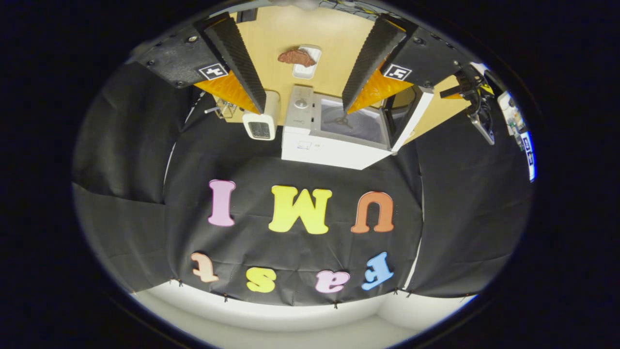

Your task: Open the microwave oven with the left hand, put the food in, and close the microwave oven.

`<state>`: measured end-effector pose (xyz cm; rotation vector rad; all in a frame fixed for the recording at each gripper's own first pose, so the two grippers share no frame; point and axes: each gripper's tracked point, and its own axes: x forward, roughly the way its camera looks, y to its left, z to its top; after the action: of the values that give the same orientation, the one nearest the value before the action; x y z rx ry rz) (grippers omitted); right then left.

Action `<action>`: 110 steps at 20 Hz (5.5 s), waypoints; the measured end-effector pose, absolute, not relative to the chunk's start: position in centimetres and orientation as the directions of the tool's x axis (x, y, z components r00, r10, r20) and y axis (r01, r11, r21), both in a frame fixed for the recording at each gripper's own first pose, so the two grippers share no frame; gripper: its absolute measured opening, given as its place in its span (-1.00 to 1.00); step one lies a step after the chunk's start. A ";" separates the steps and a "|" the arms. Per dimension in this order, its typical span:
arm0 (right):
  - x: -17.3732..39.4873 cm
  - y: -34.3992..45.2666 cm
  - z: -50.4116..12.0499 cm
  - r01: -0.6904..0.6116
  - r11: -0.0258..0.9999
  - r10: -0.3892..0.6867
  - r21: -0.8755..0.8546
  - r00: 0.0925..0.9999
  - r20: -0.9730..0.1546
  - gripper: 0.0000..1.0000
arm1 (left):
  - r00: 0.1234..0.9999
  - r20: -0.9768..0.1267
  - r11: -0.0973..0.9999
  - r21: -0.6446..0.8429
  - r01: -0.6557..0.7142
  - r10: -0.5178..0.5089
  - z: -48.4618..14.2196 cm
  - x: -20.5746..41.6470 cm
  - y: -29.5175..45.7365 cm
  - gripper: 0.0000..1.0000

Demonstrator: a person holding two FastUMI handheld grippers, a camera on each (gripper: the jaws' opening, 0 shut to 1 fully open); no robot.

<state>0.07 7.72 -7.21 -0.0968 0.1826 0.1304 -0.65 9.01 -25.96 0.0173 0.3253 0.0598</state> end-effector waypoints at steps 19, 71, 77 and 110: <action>1.9 8.0 -16.8 -0.175 0.983 0.147 -0.064 0.939 -0.310 1.00 | 0.895 -0.293 0.941 0.089 -0.326 0.338 -23.4 -5.8 23.7 0.83; 21.0 20.4 -23.5 -0.350 0.706 0.597 0.616 0.762 -0.252 -0.68 | 0.984 -0.120 0.990 -0.046 -0.134 0.128 -5.5 2.3 7.6 0.79; 25.3 27.8 -25.4 -0.252 0.679 0.503 0.690 0.844 -0.187 -0.67 | 0.994 -0.096 0.999 -0.007 -0.043 0.042 -6.0 2.7 8.5 0.79; 40.6 30.2 -32.4 0.149 0.830 -0.048 0.538 0.979 -0.196 0.60 | 0.985 -0.169 0.998 0.050 0.033 -0.024 -11.8 3.8 12.1 0.84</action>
<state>40.55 30.22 -32.38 0.5834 0.1779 -0.1049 3.78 12.13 -11.82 0.0530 0.1690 -0.0288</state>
